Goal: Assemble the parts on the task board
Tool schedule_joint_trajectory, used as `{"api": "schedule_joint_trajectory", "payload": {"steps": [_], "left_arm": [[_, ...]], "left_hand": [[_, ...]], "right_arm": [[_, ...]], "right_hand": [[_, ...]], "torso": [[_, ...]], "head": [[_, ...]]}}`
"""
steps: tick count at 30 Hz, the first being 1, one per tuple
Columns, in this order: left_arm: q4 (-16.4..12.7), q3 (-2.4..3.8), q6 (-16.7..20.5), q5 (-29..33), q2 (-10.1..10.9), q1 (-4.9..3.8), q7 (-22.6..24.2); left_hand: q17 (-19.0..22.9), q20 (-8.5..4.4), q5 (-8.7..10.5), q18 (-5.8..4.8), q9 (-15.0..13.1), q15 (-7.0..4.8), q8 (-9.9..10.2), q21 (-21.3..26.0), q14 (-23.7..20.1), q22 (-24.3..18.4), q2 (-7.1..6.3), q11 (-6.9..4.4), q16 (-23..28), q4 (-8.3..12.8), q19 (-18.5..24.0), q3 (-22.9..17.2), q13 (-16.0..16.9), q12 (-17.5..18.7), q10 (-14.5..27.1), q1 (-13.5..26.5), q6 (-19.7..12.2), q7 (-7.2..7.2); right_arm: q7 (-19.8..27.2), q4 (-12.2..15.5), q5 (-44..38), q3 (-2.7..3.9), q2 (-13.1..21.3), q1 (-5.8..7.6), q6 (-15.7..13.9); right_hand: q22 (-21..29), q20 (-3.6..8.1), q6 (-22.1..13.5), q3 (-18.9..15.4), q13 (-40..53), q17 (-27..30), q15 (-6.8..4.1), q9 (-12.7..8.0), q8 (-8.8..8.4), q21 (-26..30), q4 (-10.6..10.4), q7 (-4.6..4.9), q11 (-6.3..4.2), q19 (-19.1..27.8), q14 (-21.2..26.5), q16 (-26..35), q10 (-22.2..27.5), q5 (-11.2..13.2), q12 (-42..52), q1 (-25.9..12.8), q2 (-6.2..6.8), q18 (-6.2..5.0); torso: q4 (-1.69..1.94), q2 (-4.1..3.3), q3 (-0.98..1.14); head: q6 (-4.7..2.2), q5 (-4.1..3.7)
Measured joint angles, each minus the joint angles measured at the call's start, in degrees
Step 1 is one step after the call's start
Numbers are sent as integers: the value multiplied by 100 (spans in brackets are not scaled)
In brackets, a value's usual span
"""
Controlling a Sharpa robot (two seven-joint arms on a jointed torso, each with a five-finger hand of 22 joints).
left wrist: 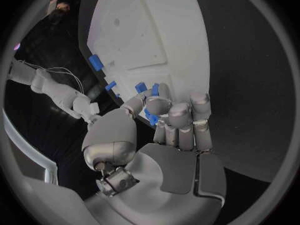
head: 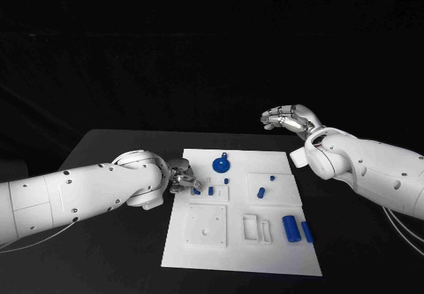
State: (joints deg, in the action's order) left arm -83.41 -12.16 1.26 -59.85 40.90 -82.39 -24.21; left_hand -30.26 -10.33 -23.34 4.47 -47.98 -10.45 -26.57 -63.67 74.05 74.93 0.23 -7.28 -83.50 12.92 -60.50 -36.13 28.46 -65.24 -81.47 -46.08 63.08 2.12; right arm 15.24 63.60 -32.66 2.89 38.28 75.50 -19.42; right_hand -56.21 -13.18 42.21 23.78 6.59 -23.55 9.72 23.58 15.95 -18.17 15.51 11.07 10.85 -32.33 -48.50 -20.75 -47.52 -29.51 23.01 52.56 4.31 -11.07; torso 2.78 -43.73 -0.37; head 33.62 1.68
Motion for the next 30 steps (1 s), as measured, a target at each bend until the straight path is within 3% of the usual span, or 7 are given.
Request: {"api": "schedule_joint_trajectory", "payload": {"steps": [2, 7, 10, 16, 22, 25, 30], "left_arm": [[3, 0, -6, 3, -2, 0, -4], [11, 0, -15, 6, -5, 0, -18], [11, -13, -34, 9, -15, 15, -28], [11, -13, -65, 11, -29, 14, -41], [22, -13, -79, 9, -37, 14, -57], [23, -33, -99, 9, -53, 38, -67], [27, -39, -125, 11, -60, 52, -90]], "left_hand": [[6, 0, 319, 39, -5, 2, 1, 0, -1, 0, 0, 0, -14, -56, 0, -36, 0, -18, 0, 0, 2, 1], [19, 1, 761, 82, -19, 8, 13, 0, -8, 0, -12, 0, -14, -239, 0, 19, -15, -21, 0, -10, 65, -46], [22, 1, 1105, 132, -37, 8, -2, 0, -9, -1, -137, -10, -14, -350, 0, 37, -21, -21, -10, 18, 290, -159], [29, 1, 1297, 135, -41, 7, 34, 0, -9, -1, -261, 10, -14, -420, 0, 67, -28, -43, 10, 91, 335, -193], [28, 1, 1322, 133, -39, 7, 35, 0, -9, -2, -281, 11, -14, -422, 0, 70, -27, -43, 11, 101, 409, -267], [34, 1, 1392, 121, -33, -4, 74, 0, -25, -2, -328, -62, -14, -473, 0, 83, -34, -43, 163, 144, 1042, -439], [34, 1, 1454, 130, -36, -12, 65, 0, -33, -2, -357, -90, -14, -487, 0, 95, -34, -43, 165, 116, 1064, -448]], "right_arm": [[0, 0, 0, 0, -1, 0, 0], [0, 0, 0, 0, -2, 0, 1], [0, 1, 0, 0, -1, 0, 1], [0, 2, 0, 0, -3, -1, 2], [0, 2, 0, 0, -4, -1, 4], [0, 2, 0, 0, -3, -1, 5], [0, 2, 0, 0, -4, -1, 7]], "right_hand": [[0, 0, 0, 0, -6, 0, 0, 0, 0, 0, 0, 0, 0, 0, 0, 0, 0, 0, 0, 0, 0, 0], [0, -21, 0, 0, -6, 5, -1, 0, 0, 0, 0, 0, 0, 21, -1, 0, 0, 0, 0, 0, 0, 0], [1, -21, 0, 0, -6, 5, -1, -5, 0, 0, 0, 0, 0, 21, -1, 0, 0, 0, 0, 0, 0, 0], [-5, -21, 0, 0, -11, 5, -2, -5, 0, 0, 0, 0, 0, 21, -2, 0, 0, 0, 0, 0, 0, 0], [-4, -21, 0, 0, -10, 6, -2, -4, 0, 0, 0, 0, 0, 21, -2, 0, 0, 0, 0, 0, 0, -1], [-4, -21, 0, 0, -16, 10, -2, -4, 0, 0, 0, 0, 0, 21, -2, 0, 0, 0, 0, 0, 0, 0], [-4, -21, 0, 0, -16, 9, -2, -4, 0, 0, 0, 0, 0, 21, -2, 0, 0, 0, 0, 0, 0, -62]], "torso": [[0, 1, 1], [0, 1, 0], [-1, 1, 0], [-2, 1, 2], [-3, 1, 2], [-3, -1, 1], [-3, -1, 0]], "head": [[1, 0], [1, 5], [1, 6], [-4, 7], [-6, 7], [-10, 7], [-14, 2]]}}
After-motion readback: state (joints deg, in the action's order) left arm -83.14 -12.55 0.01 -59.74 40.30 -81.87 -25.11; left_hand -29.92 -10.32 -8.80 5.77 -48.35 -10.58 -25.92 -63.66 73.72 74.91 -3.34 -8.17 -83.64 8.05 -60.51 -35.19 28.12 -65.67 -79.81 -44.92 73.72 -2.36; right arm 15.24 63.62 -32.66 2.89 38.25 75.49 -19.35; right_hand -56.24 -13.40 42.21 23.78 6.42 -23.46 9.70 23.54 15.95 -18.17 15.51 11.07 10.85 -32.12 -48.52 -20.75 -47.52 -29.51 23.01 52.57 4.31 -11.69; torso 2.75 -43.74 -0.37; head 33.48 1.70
